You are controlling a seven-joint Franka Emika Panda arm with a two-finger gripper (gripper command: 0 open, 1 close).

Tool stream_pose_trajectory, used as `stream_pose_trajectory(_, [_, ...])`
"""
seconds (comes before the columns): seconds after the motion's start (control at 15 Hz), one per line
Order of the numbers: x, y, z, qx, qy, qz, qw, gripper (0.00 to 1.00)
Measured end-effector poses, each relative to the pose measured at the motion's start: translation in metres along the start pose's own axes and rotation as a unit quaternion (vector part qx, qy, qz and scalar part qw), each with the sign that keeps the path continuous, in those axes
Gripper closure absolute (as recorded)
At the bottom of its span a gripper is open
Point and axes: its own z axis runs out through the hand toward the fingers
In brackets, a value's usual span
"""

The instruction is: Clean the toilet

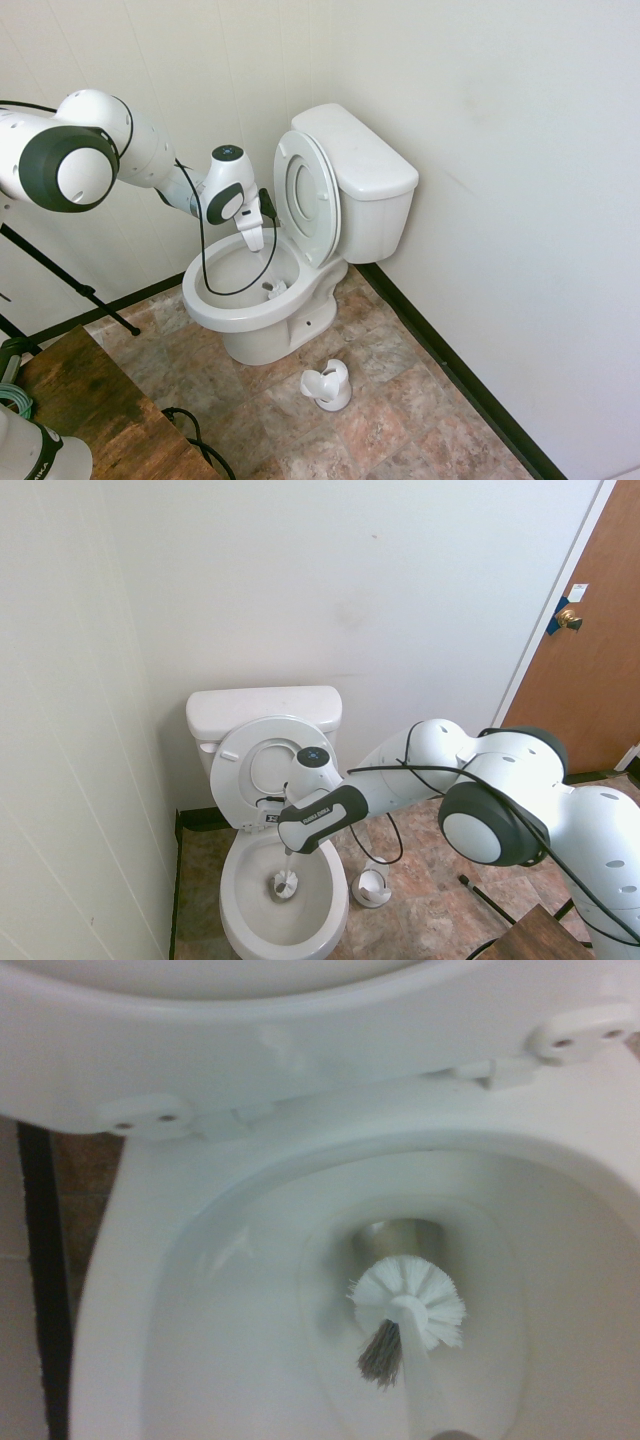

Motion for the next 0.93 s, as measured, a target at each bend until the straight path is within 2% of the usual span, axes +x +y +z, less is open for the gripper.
stream_pose_trajectory(0.27, [-0.046,-0.017,-0.017,0.015,0.009,-0.017,1.0,1.0])
stream_pose_trajectory(0.53, [-0.053,-0.017,-0.03,0.019,0.022,-0.017,0.999,1.0])
stream_pose_trajectory(0.67, [-0.048,-0.01,-0.058,0.025,0.032,-0.014,0.999,1.0])
stream_pose_trajectory(0.93, [-0.025,0.017,-0.142,0.037,0.05,0.008,0.998,1.0])
